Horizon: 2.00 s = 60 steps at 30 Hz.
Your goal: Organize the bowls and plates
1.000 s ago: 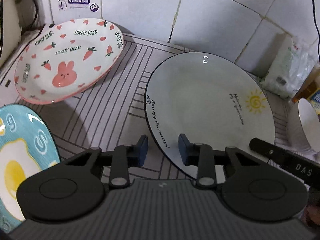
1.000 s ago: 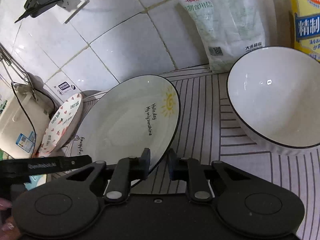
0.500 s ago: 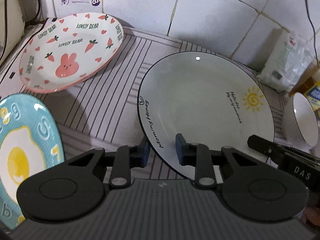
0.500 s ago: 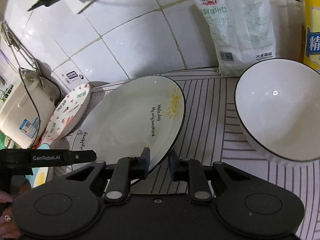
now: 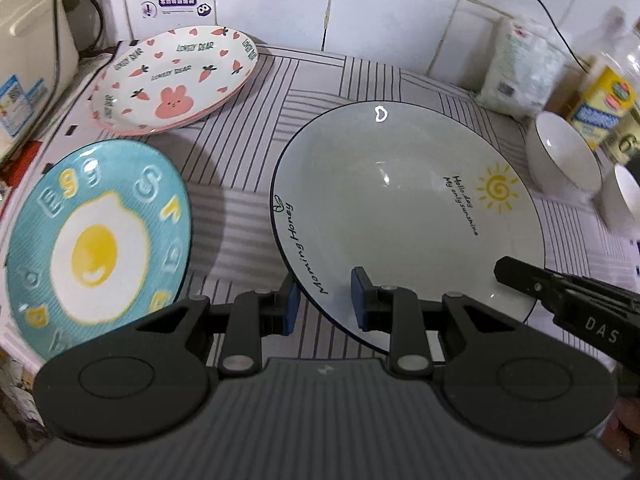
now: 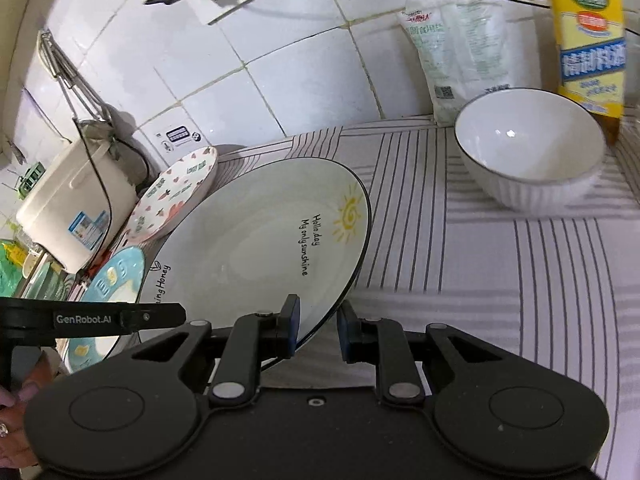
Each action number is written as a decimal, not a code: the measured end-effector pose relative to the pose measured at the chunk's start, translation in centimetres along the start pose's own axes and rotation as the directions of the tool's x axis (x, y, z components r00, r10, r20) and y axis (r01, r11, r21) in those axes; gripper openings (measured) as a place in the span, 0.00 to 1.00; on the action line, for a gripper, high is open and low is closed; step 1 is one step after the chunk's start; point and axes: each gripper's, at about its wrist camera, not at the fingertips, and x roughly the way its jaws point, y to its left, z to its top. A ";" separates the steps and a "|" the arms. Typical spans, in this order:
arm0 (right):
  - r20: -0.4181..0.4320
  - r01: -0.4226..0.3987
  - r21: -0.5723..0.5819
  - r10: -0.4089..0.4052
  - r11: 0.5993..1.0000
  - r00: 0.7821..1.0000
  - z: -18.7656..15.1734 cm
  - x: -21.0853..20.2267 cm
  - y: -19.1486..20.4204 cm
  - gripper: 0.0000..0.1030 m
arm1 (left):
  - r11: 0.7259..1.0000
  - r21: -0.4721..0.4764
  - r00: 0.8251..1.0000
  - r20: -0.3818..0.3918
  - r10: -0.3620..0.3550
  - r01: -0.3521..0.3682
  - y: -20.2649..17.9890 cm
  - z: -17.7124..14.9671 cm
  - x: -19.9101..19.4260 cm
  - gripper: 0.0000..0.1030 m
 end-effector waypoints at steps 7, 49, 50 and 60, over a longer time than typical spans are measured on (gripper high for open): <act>0.010 0.027 0.011 -0.027 1.000 1.000 -3.7 -2.9 1.6 0.24 | 0.999 0.023 1.000 -0.017 -0.022 0.022 0.3 -3.4 -2.2 0.24; 0.046 0.102 -0.096 -0.098 0.990 0.994 -5.3 -9.4 10.5 0.62 | 0.999 0.050 0.992 -0.124 0.011 -0.004 5.3 -6.1 -9.0 0.45; 0.051 0.093 -0.110 -0.088 0.990 0.995 -5.3 -9.6 11.1 0.63 | 0.999 0.049 0.993 -0.116 0.015 -0.009 5.6 -6.2 -9.5 0.45; 0.093 -0.013 -0.256 0.038 0.967 0.995 -4.8 -11.1 16.8 0.63 | 0.998 0.015 0.997 -0.045 0.057 -0.056 9.4 -6.4 -12.9 0.47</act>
